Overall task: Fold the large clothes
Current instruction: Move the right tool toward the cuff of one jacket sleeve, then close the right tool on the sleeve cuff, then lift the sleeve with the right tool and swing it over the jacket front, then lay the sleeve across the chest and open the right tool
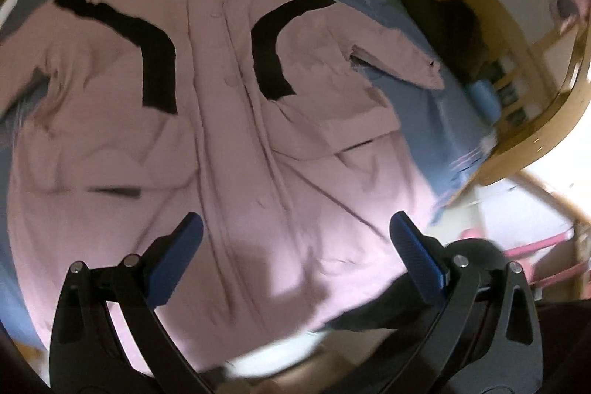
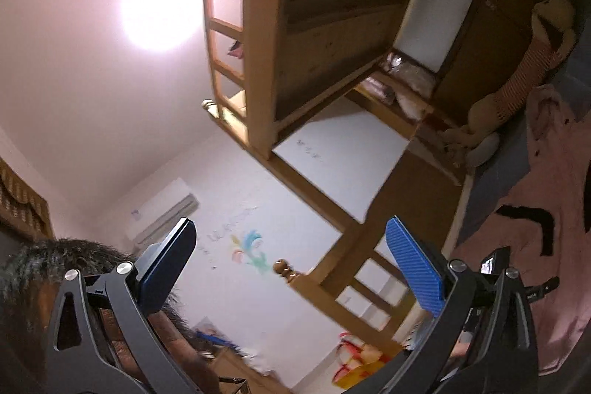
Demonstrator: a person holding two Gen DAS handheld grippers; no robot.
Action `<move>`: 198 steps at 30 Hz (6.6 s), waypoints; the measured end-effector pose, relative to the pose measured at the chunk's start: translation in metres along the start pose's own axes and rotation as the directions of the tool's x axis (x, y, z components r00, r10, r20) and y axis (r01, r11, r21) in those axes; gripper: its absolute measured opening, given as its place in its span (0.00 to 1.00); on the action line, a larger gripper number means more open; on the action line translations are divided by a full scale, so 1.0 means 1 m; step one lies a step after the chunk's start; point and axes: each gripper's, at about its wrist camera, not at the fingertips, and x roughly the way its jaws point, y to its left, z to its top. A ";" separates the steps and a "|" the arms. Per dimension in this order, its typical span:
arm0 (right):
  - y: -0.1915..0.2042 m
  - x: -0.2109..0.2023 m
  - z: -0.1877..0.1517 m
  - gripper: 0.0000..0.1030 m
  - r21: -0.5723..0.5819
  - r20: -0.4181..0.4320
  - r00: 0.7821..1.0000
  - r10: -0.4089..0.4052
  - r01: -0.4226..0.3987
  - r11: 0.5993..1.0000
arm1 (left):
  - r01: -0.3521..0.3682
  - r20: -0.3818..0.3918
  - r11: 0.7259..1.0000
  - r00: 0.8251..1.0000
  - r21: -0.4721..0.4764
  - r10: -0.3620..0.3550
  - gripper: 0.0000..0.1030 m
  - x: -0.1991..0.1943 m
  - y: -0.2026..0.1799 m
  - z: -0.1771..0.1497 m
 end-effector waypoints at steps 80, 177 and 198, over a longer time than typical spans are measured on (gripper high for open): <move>-0.576 -0.296 0.177 0.14 0.669 0.177 0.208 -0.962 0.692 0.273 | -0.294 0.241 0.947 0.917 -0.132 0.318 0.98 0.008 0.061 0.025; -0.443 0.185 0.103 0.09 0.082 0.040 0.841 -0.540 0.535 0.841 | -0.406 0.249 0.894 0.861 -0.188 0.444 0.98 -0.031 0.095 -0.007; -0.523 0.262 -0.004 0.09 -0.250 -0.200 0.657 -0.727 0.683 0.687 | -0.397 0.250 0.896 0.863 -0.200 0.439 0.98 -0.037 0.101 -0.010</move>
